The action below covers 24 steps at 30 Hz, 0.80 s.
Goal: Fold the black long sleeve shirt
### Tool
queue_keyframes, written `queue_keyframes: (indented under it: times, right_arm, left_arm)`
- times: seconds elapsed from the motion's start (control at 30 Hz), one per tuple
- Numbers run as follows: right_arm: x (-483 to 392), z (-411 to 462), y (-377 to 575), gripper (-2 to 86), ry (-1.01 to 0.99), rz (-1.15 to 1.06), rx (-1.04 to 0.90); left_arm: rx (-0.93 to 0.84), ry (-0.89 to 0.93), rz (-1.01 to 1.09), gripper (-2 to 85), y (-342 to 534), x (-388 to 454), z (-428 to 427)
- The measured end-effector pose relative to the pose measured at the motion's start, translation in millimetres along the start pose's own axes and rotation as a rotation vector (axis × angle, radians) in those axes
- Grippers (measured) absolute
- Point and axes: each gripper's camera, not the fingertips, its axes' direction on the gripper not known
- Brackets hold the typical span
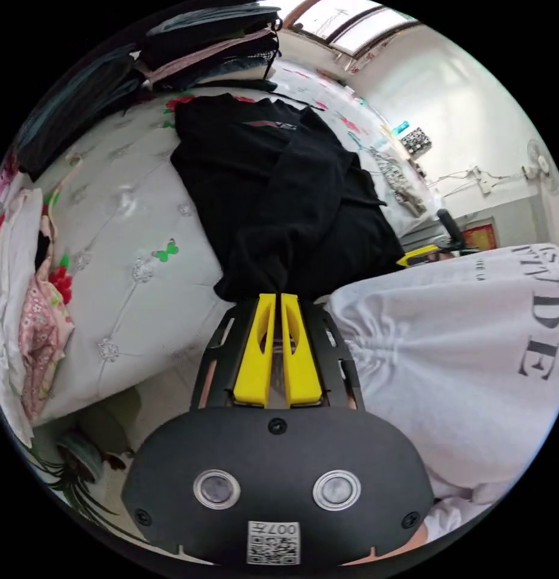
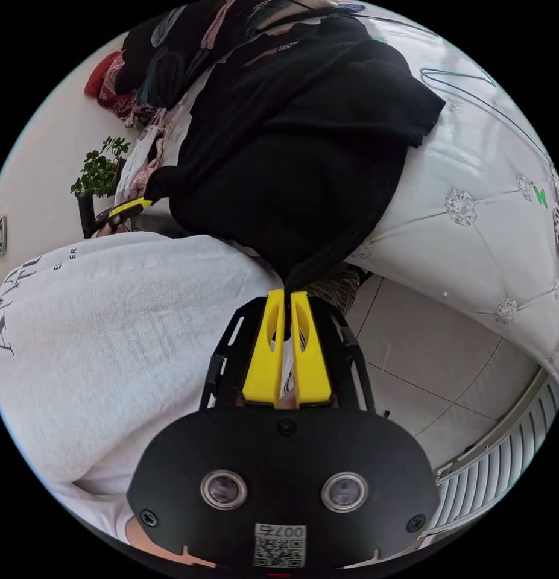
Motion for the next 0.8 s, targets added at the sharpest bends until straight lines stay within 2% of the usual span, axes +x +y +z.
queue_keyframes:
  times: [0.07, 0.13, 0.23, 0.3, 0.43, 0.6, 0.7, 0.8]
  right_arm:
    - [1.2, -0.1, 1.7, -0.3, -0.005, 0.011, 0.002]
    - [2.6, -0.4, 3.0, -0.3, -0.019, 0.025, 0.008]
    - [0.3, -1.7, 3.4, -0.3, -0.024, 0.027, 0.009]
    - [-2.0, -2.3, 3.6, -0.3, -0.019, 0.024, 0.004]
    - [-3.7, -4.4, 4.3, -0.2, -0.029, 0.033, 0.001]
    - [-3.0, -5.0, 3.4, -0.2, -0.051, 0.053, -0.009]
    - [-4.0, -7.0, 2.2, -0.2, -0.062, 0.058, -0.012]
    - [-5.1, -11.7, 2.1, -0.2, -0.090, 0.061, 0.001]
  left_arm:
    - [0.024, 0.225, -0.074, -0.3, 6.6, -14.7, -17.9]
    - [0.051, 0.250, -0.174, -0.1, 16.3, -35.5, -22.5]
    - [0.009, 0.200, -0.289, 1.7, 36.3, -68.8, -6.3]
    - [-0.046, 0.113, -0.330, 6.6, 46.2, -79.7, 8.0]
    - [-0.072, 0.001, -0.290, 10.2, 58.1, -81.4, 35.1]
    - [-0.128, -0.039, -0.223, 16.7, 34.6, -74.4, 86.8]
    - [-0.173, -0.102, -0.208, 15.0, 6.0, -70.3, 108.5]
    - [-0.256, -0.136, -0.152, 4.5, -10.8, -68.2, 115.9]
